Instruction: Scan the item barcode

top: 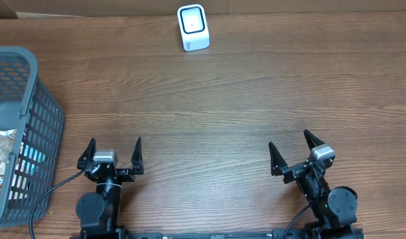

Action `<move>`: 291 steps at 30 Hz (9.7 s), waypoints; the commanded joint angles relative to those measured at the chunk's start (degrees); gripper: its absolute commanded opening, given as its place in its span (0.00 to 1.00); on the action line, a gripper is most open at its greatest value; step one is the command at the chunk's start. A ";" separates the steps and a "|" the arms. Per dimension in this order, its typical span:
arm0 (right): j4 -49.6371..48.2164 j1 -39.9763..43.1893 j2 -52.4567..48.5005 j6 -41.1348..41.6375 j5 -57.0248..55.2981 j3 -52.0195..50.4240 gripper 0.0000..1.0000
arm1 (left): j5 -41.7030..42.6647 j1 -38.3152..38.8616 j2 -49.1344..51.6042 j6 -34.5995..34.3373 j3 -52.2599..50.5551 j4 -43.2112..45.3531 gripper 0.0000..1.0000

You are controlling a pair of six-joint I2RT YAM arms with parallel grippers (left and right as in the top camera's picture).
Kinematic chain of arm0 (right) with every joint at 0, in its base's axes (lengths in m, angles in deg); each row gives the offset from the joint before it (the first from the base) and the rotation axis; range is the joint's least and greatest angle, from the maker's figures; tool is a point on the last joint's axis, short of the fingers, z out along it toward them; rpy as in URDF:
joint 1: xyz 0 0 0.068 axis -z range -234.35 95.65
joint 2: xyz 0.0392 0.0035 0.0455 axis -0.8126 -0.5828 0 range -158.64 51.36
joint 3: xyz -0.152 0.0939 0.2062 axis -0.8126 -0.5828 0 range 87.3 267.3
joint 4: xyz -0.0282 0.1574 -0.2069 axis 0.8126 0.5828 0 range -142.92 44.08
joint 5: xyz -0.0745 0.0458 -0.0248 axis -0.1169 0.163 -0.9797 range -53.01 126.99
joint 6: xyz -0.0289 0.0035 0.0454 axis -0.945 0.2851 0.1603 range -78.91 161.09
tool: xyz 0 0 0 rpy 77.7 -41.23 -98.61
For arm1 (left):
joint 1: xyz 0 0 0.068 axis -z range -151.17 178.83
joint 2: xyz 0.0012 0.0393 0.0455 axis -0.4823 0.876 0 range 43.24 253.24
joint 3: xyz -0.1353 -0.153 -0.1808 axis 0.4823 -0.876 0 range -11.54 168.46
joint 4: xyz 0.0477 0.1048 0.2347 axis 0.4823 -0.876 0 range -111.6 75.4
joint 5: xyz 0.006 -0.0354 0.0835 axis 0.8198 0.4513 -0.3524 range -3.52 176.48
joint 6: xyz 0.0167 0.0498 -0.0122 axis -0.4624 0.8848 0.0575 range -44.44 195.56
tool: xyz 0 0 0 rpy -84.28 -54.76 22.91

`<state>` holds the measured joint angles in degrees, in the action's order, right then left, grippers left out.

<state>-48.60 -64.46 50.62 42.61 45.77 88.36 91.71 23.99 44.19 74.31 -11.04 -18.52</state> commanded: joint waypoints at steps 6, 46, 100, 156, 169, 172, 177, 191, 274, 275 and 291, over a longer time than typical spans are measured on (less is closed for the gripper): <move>-0.31 0.22 0.57 0.00 0.07 -0.59 1.00 | -0.76 0.37 -0.68 1.07 -0.22 -0.20 1.00; -0.31 0.22 0.57 0.00 0.07 -0.59 1.00 | -0.76 0.37 -0.68 1.07 -0.22 -0.20 1.00; -0.31 0.22 0.57 0.00 0.07 -0.59 1.00 | 4.92 0.37 -0.61 -17.64 -0.02 0.07 1.00; -0.31 0.22 0.57 0.02 0.07 -0.59 1.00 | 9.92 0.35 27.23 -10.27 29.35 -6.84 1.00; -0.31 0.22 0.57 0.00 0.07 -0.59 1.00 | 14.60 0.35 49.94 -9.01 60.41 -29.00 1.00; -0.31 0.22 0.57 0.02 0.07 -0.59 1.00 | 16.02 0.35 53.46 -9.01 68.41 -34.21 1.00; -0.31 0.22 0.57 0.00 0.07 -0.59 1.00 | 18.32 0.35 56.65 -8.66 76.74 -40.19 1.00; -0.31 0.22 0.57 0.00 0.07 -0.59 1.00 | 18.58 0.37 60.06 -5.11 80.24 -51.74 1.00; -0.31 0.22 0.57 0.02 0.07 -0.59 1.00 | 4.59 -53.44 103.95 18.93 98.42 -49.57 1.00; -0.31 0.22 0.57 0.02 0.07 -0.59 1.00 | 3.43 -53.44 103.97 18.91 98.36 -49.57 1.00; -0.31 0.22 0.57 0.00 0.07 -0.59 1.00 | 0.79 -55.93 104.06 20.96 87.30 -40.85 1.00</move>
<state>-48.62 -64.46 50.62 42.58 45.77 88.36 93.02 -31.59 147.83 93.80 79.09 -60.97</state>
